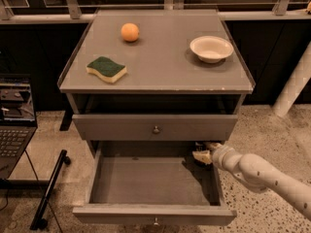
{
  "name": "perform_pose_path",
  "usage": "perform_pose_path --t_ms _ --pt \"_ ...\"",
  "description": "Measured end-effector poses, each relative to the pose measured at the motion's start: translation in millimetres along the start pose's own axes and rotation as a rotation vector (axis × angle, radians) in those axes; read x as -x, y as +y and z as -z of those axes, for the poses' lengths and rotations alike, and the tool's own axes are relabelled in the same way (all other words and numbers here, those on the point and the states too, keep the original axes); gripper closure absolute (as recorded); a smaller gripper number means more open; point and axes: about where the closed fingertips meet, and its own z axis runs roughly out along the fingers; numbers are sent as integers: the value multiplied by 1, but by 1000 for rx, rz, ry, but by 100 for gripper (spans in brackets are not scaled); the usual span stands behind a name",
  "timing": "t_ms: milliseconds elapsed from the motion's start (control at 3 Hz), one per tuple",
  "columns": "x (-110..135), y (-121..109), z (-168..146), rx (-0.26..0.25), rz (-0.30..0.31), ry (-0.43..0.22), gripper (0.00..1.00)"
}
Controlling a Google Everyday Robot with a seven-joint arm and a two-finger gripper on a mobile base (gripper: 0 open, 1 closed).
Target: Pick rxbar chocolate from middle drawer and place on counter
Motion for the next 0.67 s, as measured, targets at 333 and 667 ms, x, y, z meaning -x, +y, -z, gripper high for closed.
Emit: perform_pose_path --t_ms 333,667 --pt "-5 27 22 -30 -23 1 100" --pt "-3 46 45 -68 -24 -5 100"
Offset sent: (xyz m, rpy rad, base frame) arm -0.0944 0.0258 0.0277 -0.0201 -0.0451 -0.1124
